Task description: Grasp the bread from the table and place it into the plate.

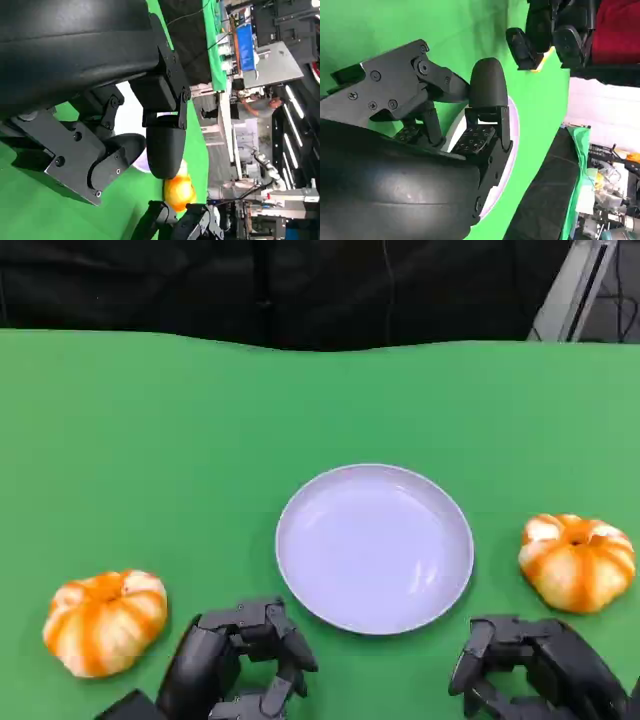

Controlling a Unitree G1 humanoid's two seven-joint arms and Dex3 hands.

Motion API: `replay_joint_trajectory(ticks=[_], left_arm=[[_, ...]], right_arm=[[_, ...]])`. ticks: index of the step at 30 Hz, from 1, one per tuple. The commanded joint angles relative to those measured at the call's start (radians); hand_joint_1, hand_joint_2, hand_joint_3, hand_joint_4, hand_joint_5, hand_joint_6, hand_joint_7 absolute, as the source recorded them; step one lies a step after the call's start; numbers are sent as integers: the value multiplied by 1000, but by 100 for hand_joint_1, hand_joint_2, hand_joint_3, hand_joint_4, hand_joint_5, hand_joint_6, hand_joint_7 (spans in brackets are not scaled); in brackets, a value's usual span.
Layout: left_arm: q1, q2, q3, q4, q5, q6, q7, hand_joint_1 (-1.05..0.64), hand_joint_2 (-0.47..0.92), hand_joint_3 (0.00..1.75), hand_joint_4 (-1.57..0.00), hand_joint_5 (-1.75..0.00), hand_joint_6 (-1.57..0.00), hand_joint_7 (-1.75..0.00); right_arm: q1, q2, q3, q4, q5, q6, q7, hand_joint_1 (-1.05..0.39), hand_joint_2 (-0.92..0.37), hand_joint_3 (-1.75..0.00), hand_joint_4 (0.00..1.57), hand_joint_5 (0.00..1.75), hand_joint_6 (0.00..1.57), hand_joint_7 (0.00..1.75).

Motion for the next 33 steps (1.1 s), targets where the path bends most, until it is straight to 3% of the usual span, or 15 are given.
replay_joint_trajectory(ticks=[1, 10, 12, 15, 16, 18, 23, 24, 25, 26, 28, 29, 33], left_arm=[[3, 12, 5, 3, -5, -22, -2, -6, 54, 115, -95, -146, -101, -116], [7, 11, 4, -2, -2, -23, 1, -7, 53, 116, -95, -145, -101, -116], [8, 9, 4, -1, -10, -25, -6, -7, 55, 110, -94, -130, -102, -99], [10, 10, 3, -3, -12, -27, -7, -7, 57, 106, -95, -121, -105, -88], [11, 11, 3, -4, -11, -28, -7, -10, 61, 95, -98, -91, -109, -55], [12, 11, 3, -5, -10, -29, -6, -12, 65, 86, -105, -65, -120, -22], [17, 12, 2, -20, -23, -18, -15, -12, 67, 83, -109, -55, -125, -8], [21, 13, 1, -32, -33, -9, -23, -15, 61, 73, -95, -28, -101, -3], [29, 16, -1, -51, -41, 3, -32, -16, 60, 68, -92, -17, -93, -2], [34, 20, -3, -65, -48, 12, -41, -19, 68, 48, -84, -7, -80, -1], [38, 28, -5, -83, -55, 15, -55, -21, 81, 22, -78, -2, -72, 0], [37, 33, -6, -89, -56, 11, -60, -32, 87, 13, -69, -1, -62, 0], [45, 47, -5, -158, -73, 28, -74, -54, 92, 9, -51, 0, -42, 0]], right_arm=[[3, -11, -10, -6, -7, -12, -11, -11, -68, -86, 86, 143, 88, 115], [4, -9, -10, -8, 5, -8, 2, -10, -67, -88, 85, 143, 87, 115], [5, -9, -10, -10, 3, -6, 2, -10, -67, -88, 85, 144, 87, 116], [5, -10, -10, -9, 2, -4, 3, -10, -67, -88, 85, 144, 87, 116], [5, -10, -10, -9, 2, -3, 2, -11, -67, -88, 85, 145, 87, 116], [5, -11, -10, -8, 2, -2, 2, -11, -66, -89, 85, 145, 87, 116], [5, -10, -10, -9, 1, -4, 2, -12, -65, -90, 85, 145, 87, 115], [6, -9, -9, -9, 1, -5, 2, -11, -66, -90, 85, 145, 87, 115], [6, -8, -9, -7, 3, -7, 4, -11, -66, -89, 86, 145, 87, 115], [6, -7, -9, -6, 4, -9, 5, -11, -66, -89, 86, 145, 87, 115], [6, -8, -9, -7, 0, -8, 2, -10, -66, -89, 86, 144, 87, 115], [5, -8, -9, -8, -3, -8, -1, -11, -66, -88, 85, 144, 87, 115], [8, -6, -8, -13, 1, -2, 2, -10, -67, -88, 85, 143, 87, 115]])
